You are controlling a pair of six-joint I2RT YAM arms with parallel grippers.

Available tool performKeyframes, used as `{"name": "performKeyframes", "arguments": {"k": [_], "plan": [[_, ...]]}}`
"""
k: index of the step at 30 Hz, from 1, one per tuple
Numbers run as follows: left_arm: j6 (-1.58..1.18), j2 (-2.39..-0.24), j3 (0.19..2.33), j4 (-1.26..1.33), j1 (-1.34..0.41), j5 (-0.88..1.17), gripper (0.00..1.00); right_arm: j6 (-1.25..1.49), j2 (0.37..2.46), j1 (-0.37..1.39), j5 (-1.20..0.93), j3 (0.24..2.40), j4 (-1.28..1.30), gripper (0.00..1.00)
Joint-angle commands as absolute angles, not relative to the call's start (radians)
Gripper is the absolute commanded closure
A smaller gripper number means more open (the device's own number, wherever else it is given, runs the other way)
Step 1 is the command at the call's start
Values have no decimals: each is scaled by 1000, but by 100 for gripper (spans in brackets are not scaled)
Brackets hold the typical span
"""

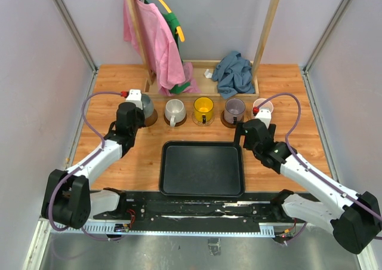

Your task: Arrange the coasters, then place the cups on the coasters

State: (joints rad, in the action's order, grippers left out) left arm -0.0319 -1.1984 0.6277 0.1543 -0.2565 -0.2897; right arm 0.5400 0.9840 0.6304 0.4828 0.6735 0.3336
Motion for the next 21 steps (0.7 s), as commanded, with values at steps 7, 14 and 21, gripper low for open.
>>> {"name": "performKeyframes", "arguments": {"k": [7, 14, 21], "plan": [[25, -1262, 688, 319, -226, -206, 99, 542, 978, 614, 467, 683, 339, 0], [19, -1270, 674, 323, -210, -185, 99, 544, 981, 614, 468, 686, 347, 0], [10, -1268, 634, 375, -203, -186, 99, 543, 992, 614, 456, 689, 347, 0]]}}
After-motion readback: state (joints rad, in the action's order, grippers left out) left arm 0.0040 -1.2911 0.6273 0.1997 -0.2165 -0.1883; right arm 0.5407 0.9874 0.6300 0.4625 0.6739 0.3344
